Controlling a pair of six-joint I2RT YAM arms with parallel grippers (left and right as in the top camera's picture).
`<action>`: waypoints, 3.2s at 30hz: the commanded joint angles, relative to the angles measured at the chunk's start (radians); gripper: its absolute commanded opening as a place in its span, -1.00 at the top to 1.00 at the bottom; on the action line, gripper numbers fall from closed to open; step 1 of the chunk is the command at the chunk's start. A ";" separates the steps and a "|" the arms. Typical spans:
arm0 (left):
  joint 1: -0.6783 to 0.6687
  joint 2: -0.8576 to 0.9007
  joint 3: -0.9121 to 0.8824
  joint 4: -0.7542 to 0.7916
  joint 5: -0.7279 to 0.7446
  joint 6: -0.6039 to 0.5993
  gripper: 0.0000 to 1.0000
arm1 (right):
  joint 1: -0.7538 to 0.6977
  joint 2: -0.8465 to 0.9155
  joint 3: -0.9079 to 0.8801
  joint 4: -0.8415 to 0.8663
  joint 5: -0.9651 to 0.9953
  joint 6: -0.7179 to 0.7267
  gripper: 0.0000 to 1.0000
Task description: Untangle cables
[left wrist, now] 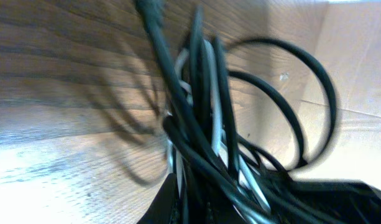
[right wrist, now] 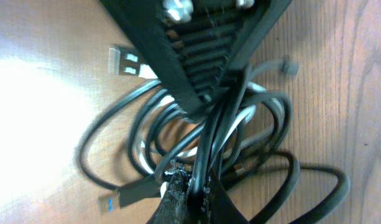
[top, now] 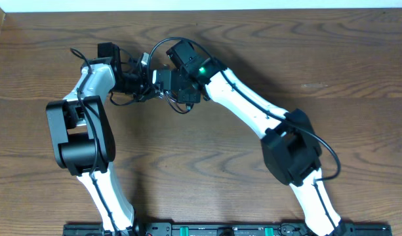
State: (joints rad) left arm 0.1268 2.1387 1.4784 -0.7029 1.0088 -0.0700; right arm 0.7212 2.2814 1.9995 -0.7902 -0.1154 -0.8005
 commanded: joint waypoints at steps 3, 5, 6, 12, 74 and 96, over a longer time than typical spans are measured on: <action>0.011 -0.003 -0.003 0.010 0.001 0.020 0.85 | -0.032 -0.171 -0.004 -0.074 -0.185 0.034 0.98; 0.011 -0.003 -0.003 0.010 0.001 0.020 0.85 | -0.056 -0.204 -0.004 -0.093 -0.241 0.038 0.98; 0.011 -0.003 -0.003 0.010 0.001 0.020 0.85 | -0.084 -0.233 -0.004 -0.099 -0.308 0.062 0.98; 0.011 -0.003 -0.003 0.010 0.001 0.020 0.85 | -0.195 -0.286 -0.004 -0.083 -0.566 0.171 0.99; 0.060 -0.003 -0.003 -0.018 -0.400 -0.124 -0.69 | -0.185 0.043 -0.003 0.323 -0.259 0.813 0.98; 0.061 -0.003 -0.002 -0.002 0.001 0.089 -0.77 | -0.210 -0.291 -0.003 0.262 -0.604 0.562 0.98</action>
State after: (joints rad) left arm 0.1867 2.1319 1.4788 -0.7044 0.9001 -0.0528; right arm 0.5304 1.9900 1.9903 -0.5266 -0.5339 -0.1287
